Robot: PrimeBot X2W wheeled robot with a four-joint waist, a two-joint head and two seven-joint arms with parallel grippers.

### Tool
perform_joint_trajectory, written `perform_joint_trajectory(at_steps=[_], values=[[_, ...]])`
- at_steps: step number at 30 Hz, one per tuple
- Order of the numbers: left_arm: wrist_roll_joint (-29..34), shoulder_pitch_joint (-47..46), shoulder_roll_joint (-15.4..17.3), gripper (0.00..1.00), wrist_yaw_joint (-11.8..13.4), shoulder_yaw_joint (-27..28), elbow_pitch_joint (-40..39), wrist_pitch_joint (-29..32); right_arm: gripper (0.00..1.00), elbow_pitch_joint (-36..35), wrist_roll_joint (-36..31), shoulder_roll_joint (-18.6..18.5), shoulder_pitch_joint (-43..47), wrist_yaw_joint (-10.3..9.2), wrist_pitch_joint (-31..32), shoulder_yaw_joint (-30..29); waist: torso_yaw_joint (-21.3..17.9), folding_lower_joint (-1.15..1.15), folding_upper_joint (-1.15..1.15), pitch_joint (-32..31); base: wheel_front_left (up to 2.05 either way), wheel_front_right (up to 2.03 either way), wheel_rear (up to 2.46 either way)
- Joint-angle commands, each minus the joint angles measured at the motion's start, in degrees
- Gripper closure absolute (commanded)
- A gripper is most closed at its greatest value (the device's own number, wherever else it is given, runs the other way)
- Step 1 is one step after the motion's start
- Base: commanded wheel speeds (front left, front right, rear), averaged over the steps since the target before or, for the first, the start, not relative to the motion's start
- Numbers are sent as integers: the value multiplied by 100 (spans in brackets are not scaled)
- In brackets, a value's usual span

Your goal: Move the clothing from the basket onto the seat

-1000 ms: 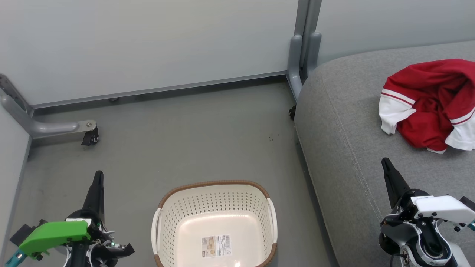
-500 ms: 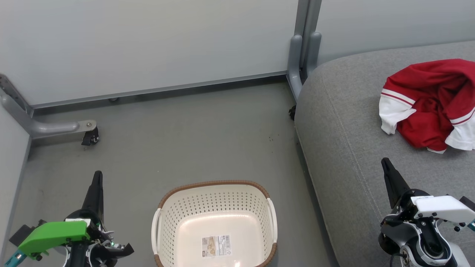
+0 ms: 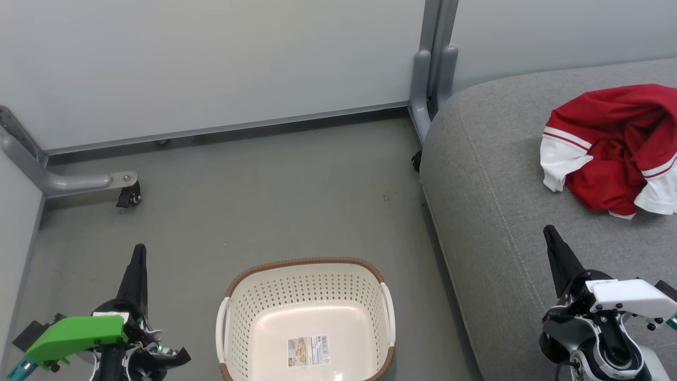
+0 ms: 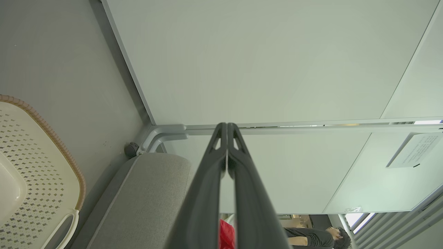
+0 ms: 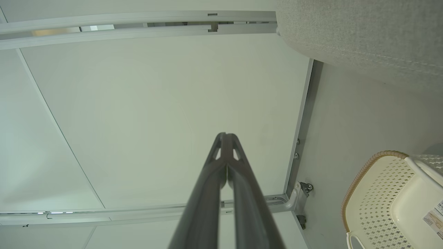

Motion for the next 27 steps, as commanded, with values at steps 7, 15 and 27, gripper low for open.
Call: perform_joint_trajectory(at_steps=[7, 15, 27], values=[[41, -98, -24, 100, -28, 20, 6, 18, 100, 13, -36, 8, -35, 2, 31, -30, 0, 0, 0, 0, 0, 0, 0], [54, -100, -33, 100, -28, 35, 8, 35, 100, 14, -44, 16, -36, 2, 39, -38, 0, 0, 0, 0, 0, 0, 0], [60, -102, -38, 100, -28, 55, 9, 42, 100, 14, -58, 23, -38, 2, 45, -50, 0, 0, 0, 0, 0, 0, 0]])
